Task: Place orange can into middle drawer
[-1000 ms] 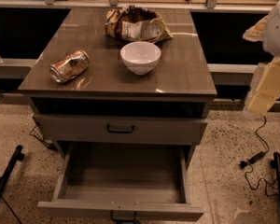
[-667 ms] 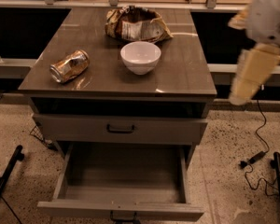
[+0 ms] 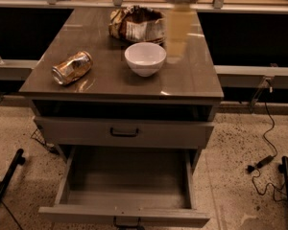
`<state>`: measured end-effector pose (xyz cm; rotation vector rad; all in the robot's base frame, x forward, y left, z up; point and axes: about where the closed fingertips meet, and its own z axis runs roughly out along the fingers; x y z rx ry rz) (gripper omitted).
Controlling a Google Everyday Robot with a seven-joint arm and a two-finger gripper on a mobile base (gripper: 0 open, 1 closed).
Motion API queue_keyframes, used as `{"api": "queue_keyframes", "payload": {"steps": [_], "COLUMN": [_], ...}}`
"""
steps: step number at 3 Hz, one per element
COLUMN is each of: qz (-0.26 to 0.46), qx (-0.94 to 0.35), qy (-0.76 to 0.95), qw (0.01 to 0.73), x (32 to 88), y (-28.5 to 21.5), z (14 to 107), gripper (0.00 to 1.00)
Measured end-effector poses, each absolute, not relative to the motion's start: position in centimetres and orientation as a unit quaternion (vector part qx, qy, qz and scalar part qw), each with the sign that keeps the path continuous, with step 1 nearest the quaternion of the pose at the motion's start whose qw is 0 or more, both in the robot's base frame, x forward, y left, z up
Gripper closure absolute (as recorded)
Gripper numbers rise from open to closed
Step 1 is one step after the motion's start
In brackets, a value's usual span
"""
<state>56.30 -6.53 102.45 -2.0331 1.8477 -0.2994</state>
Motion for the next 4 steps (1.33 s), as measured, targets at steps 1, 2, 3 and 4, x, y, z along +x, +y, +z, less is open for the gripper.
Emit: {"api": "queue_keyframes", "payload": {"steps": [1, 2, 3, 4], "qz": [-0.112, -0.111, -0.140, -0.185], "qx": [-0.745, -0.745, -0.762, -0.805], "qy": [0.627, 0.627, 0.606, 0.545], "qw": [0.199, 0.199, 0.183, 0.146], "x": [57.3, 57.3, 58.0, 59.8], "y": [-2.1, -2.0, -1.0, 2.4], "z": [102.9, 102.9, 102.2, 99.6], "gripper": [0.00, 0.00, 0.00, 0.00]}}
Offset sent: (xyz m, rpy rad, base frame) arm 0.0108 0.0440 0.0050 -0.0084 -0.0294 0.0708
